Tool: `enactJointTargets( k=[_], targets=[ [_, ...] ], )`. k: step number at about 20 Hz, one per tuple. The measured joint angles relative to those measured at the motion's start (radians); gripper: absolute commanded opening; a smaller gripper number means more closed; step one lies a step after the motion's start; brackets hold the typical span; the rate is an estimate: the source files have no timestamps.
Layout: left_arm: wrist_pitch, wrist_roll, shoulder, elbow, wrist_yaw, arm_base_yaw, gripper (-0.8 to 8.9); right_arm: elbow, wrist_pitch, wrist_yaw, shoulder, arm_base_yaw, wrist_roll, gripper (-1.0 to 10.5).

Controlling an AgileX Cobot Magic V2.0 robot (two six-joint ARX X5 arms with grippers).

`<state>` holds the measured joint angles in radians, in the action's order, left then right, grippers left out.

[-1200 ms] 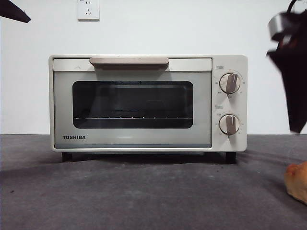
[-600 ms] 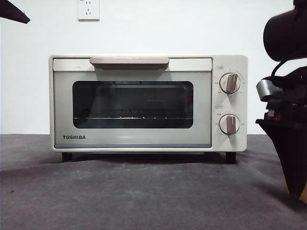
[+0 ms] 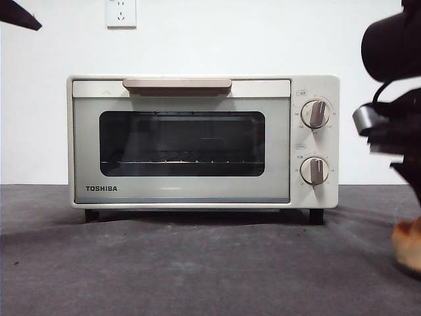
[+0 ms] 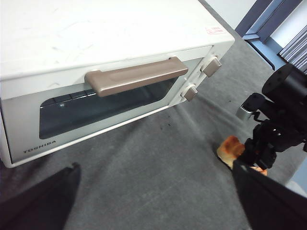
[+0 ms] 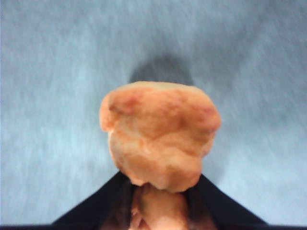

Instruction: The left arm flap open the oven, the right arm pick bread and place it into oven, the left arm flap close the oven

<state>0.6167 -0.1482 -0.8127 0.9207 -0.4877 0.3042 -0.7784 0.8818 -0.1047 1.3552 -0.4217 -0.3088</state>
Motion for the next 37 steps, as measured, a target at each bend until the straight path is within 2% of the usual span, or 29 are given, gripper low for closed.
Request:
enactJointTargets(
  k=[2,6,9,13,16,18,20,23,30,37],
  targets=[
    [0.001,0.000,-0.016,0.033,0.001,0.002,3.81,-0.056,0.072,-0.001,-0.037,0.004,0.015,1.1],
    [0.000,0.015,-0.120,0.106,0.011,0.034,1.27,-0.171,0.208,-0.003,-0.175,0.005,0.040,1.1],
    [0.006,0.050,-0.231,0.160,0.011,0.071,0.22,-0.194,0.264,-0.003,-0.293,0.005,0.044,1.1],
    [0.006,0.116,-0.387,0.298,0.069,0.113,0.17,-0.195,0.288,-0.003,-0.457,0.005,0.047,1.1],
    [0.000,0.217,-0.491,0.379,0.097,0.146,0.17,-0.195,0.288,-0.003,-0.560,0.005,0.047,1.1],
    [-0.010,0.306,-0.539,0.392,0.101,0.170,0.17,-0.195,0.288,-0.003,-0.612,0.005,0.047,1.1],
    [-0.007,0.380,-0.581,0.392,0.149,0.192,0.17,-0.195,0.288,-0.003,-0.652,0.005,0.047,1.1],
    [-0.019,0.446,-0.628,0.392,0.229,0.206,0.18,-0.195,0.288,-0.003,-0.684,0.005,0.047,1.1],
    [-0.068,0.469,-0.668,0.397,0.267,0.214,0.17,-0.195,0.288,-0.003,-0.690,0.005,0.047,1.1],
    [-0.025,0.471,-0.670,0.409,0.275,0.242,0.17,-0.195,0.280,-0.003,-0.690,0.005,0.047,1.1]
  ],
)
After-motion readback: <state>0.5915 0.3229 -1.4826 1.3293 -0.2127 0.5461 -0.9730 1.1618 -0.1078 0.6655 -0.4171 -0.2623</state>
